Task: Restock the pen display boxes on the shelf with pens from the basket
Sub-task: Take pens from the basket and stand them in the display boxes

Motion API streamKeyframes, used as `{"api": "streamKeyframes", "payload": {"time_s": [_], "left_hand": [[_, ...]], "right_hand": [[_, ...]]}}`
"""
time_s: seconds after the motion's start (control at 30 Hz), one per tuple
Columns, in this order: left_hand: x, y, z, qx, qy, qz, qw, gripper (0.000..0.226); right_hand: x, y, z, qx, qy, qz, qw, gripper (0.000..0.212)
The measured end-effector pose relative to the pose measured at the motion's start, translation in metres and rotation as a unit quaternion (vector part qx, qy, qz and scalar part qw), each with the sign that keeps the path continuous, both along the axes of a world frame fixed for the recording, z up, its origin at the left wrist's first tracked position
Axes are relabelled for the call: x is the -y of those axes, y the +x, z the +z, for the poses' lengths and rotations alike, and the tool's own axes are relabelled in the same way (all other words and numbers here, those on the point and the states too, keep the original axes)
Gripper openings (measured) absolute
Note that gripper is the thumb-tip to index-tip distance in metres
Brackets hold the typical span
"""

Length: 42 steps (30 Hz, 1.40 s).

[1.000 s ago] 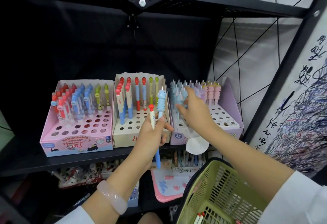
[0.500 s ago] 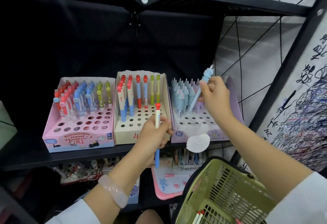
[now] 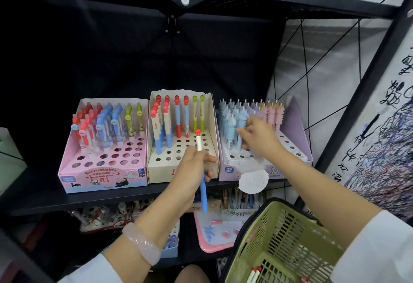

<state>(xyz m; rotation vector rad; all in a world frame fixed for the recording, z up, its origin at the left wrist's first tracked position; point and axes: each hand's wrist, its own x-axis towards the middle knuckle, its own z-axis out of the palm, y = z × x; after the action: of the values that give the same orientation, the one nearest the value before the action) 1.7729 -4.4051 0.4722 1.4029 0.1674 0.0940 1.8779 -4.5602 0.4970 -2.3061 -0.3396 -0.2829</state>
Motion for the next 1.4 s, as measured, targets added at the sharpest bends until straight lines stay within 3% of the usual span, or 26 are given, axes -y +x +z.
{"api": "streamKeyframes", "payload": {"time_s": [0.07, 0.17, 0.23, 0.3, 0.43, 0.53, 0.63, 0.77, 0.93, 1.1, 1.4], "left_hand": [[-0.002, -0.002, -0.001, 0.028, 0.011, -0.001, 1.0, 0.016], [-0.007, -0.005, 0.0, 0.063, 0.034, -0.006, 0.997, 0.018], [-0.011, -0.006, 0.001, 0.075, 0.039, -0.009, 0.996, 0.018], [-0.012, -0.007, 0.002, 0.081, 0.042, -0.01, 0.996, 0.017], [-0.011, -0.008, 0.005, 0.095, 0.064, -0.008, 0.993, 0.014], [-0.013, -0.007, 0.005, 0.094, 0.075, 0.01, 0.993, 0.008], [-0.022, -0.008, 0.003, 0.088, 0.083, 0.025, 0.992, 0.006], [-0.041, -0.012, 0.003, 0.098, 0.109, 0.034, 0.989, 0.02], [-0.086, -0.029, 0.002, 0.149, 0.237, 0.107, 0.954, 0.027], [-0.125, -0.036, -0.004, 0.144, 0.285, 0.166, 0.933, 0.03], [-0.13, -0.042, -0.004, 0.161, 0.285, 0.112, 0.938, 0.04]], "right_hand": [[0.0, -0.001, -0.006, 0.002, -0.091, -0.004, 0.996, 0.018], [0.002, -0.006, -0.008, 0.02, -0.125, -0.036, 0.991, 0.024], [0.002, -0.014, -0.001, 0.081, -0.094, -0.066, 0.99, 0.029], [-0.008, -0.029, 0.01, 0.104, -0.012, -0.023, 0.994, 0.02], [-0.044, -0.063, 0.022, -0.053, 0.082, 0.157, 0.983, 0.01], [-0.063, -0.072, 0.026, -0.125, 0.122, 0.199, 0.964, 0.012], [-0.077, -0.073, 0.027, -0.14, 0.111, 0.217, 0.96, 0.014], [-0.089, -0.064, 0.031, -0.105, 0.152, 0.18, 0.966, 0.005], [-0.098, -0.043, 0.047, 0.038, 0.223, 0.108, 0.968, 0.012], [-0.123, -0.046, 0.031, 0.111, 0.128, 0.127, 0.977, 0.005], [-0.143, -0.043, 0.031, 0.187, 0.01, 0.122, 0.975, 0.012]]}}
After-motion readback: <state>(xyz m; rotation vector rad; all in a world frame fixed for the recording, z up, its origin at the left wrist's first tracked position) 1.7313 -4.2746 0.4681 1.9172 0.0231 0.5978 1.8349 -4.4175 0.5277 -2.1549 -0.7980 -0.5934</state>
